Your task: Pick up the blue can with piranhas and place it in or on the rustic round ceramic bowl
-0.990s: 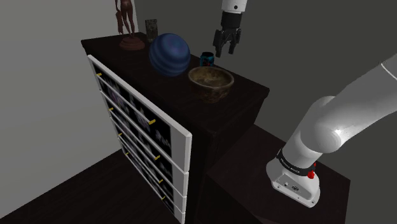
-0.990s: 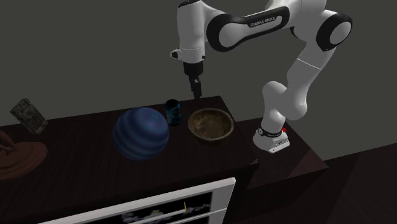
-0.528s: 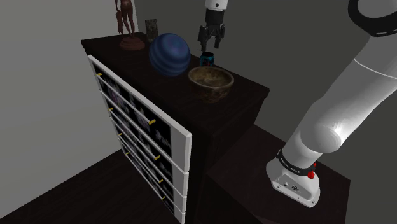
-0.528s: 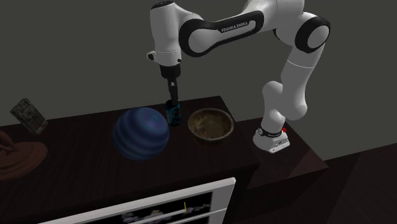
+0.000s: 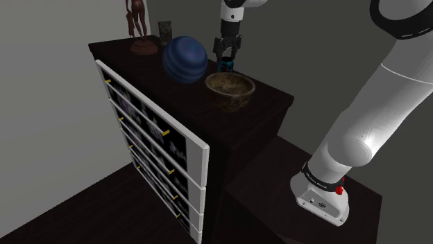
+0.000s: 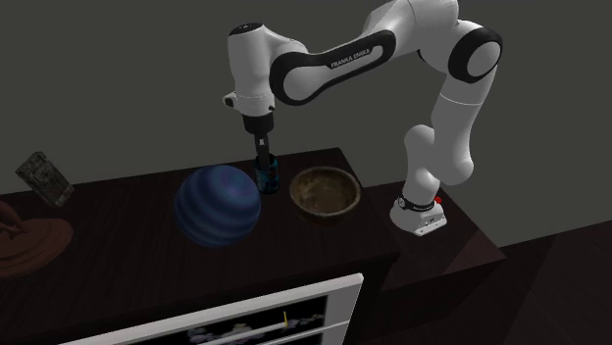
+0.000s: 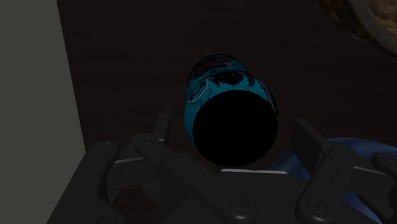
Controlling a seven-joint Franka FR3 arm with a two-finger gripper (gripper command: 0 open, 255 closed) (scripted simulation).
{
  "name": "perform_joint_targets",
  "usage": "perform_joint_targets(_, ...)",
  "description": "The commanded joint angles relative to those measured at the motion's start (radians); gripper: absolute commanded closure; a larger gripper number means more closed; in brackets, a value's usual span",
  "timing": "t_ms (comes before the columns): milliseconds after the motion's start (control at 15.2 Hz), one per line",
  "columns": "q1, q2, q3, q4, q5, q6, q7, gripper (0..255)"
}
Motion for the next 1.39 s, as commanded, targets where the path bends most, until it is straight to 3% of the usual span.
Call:
perform_joint_targets(0, 0.0, 0.002, 0.0, -0.013, 0.0, 0.015, 0.001, 0)
perform_joint_targets(462, 0.0, 0.002, 0.0, -0.013, 0.0, 0.015, 0.001, 0)
perform_joint_targets(528, 0.0, 0.002, 0.0, -0.013, 0.0, 0.015, 0.001, 255)
perform_joint_targets(1122, 0.0, 0.002, 0.0, -0.013, 0.0, 0.015, 0.001, 255)
perform_joint_targets(1320, 0.001, 0.0, 0.0, 0.025, 0.0, -0.025, 0.001, 255)
